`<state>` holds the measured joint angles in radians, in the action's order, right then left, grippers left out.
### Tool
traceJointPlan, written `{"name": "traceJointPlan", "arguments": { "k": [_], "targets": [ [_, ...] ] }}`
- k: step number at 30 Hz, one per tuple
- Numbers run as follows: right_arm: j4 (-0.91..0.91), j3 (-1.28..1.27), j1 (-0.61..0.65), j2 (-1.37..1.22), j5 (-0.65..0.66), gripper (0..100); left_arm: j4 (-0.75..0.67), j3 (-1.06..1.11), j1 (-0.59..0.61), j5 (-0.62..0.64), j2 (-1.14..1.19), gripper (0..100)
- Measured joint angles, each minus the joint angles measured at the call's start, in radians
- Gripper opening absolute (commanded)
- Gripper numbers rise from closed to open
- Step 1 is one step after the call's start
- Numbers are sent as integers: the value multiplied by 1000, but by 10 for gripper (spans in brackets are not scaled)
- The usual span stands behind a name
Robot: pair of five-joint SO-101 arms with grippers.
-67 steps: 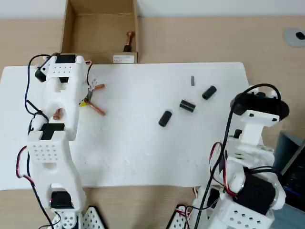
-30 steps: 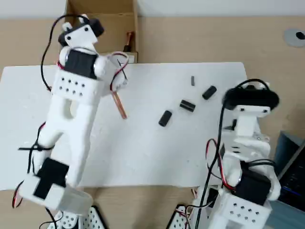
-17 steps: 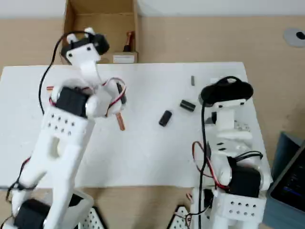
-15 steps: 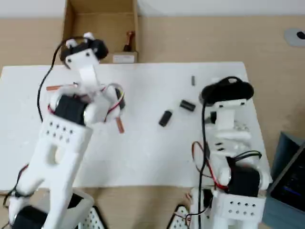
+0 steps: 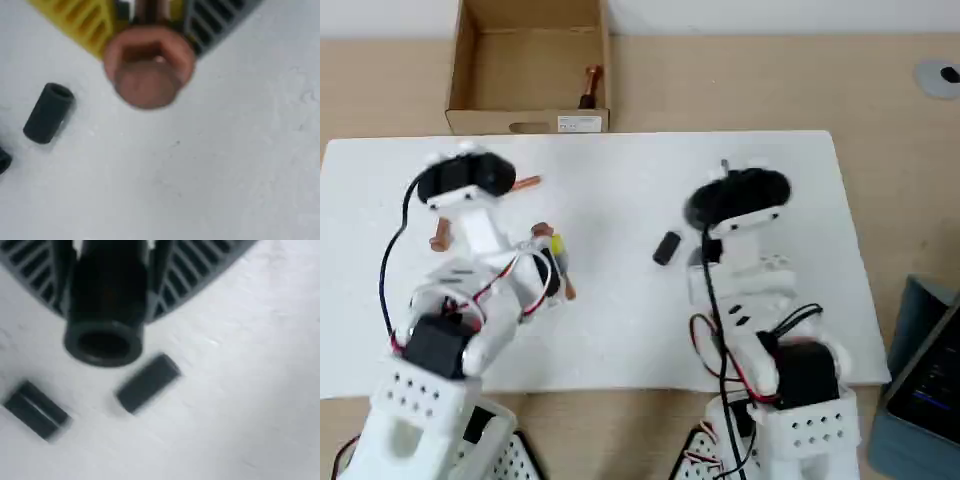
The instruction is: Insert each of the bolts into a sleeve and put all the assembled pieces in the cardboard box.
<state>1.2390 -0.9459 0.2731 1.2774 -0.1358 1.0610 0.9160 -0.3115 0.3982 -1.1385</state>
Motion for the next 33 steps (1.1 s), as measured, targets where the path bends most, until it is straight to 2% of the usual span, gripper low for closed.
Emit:
{"name": "traceJointPlan", "arguments": {
  "k": [7,16,21,33],
  "targets": [
    [-37,-14,92,54,0,9,-92,216,0,-114,-282,1],
    [-37,-187,157,368,0,9,-157,453,0,-155,-651,1],
    [-37,-279,195,520,0,9,-242,466,0,-149,-667,1],
    [-97,-327,299,528,98,9,-555,473,0,-31,-674,1]
  ]
}}
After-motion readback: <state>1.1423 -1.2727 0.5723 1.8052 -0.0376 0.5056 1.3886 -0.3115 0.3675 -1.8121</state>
